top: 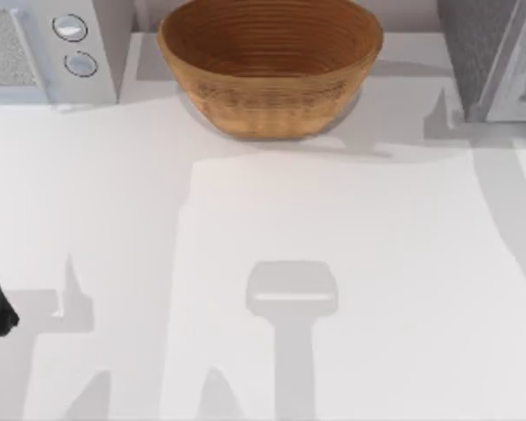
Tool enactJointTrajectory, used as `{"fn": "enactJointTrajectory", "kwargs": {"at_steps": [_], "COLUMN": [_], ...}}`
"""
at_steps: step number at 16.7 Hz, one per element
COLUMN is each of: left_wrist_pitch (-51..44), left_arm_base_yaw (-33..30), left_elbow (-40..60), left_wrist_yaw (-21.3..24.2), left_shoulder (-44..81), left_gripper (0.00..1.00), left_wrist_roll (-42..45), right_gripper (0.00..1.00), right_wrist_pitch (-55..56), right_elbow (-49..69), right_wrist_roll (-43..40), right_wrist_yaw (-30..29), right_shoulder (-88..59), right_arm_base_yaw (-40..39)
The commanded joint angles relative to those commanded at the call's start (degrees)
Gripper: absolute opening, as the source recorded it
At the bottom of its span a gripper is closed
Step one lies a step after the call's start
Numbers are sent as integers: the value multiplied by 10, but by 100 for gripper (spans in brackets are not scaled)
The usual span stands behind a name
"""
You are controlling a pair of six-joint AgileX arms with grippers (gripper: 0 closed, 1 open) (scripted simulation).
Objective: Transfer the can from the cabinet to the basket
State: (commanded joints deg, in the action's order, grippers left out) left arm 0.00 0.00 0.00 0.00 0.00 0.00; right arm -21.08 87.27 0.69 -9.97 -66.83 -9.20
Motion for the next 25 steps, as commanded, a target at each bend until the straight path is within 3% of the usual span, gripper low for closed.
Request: {"fn": "enactJointTrajectory", "kwargs": {"at_steps": [5, 11, 18, 25], "left_wrist_pitch": [0, 0, 0, 0], "left_arm_base_yaw": [0, 0, 0, 0], "left_elbow": [0, 0, 0, 0], "left_wrist_yaw": [0, 0, 0, 0], "left_shoulder": [0, 0, 0, 0], "left_gripper": [100, 100, 100, 100], "left_wrist_roll": [0, 0, 0, 0], "right_gripper": [100, 100, 100, 100], "right_wrist_pitch": [-27, -26, 4, 6], "right_elbow": [120, 126, 194, 206], "right_wrist_roll": [2, 2, 1, 1], "right_wrist_yaw": [-12, -14, -139, -145], "right_shoulder": [-88, -92, -190, -205], "right_arm_base_yaw": [-13, -13, -132, -138]}}
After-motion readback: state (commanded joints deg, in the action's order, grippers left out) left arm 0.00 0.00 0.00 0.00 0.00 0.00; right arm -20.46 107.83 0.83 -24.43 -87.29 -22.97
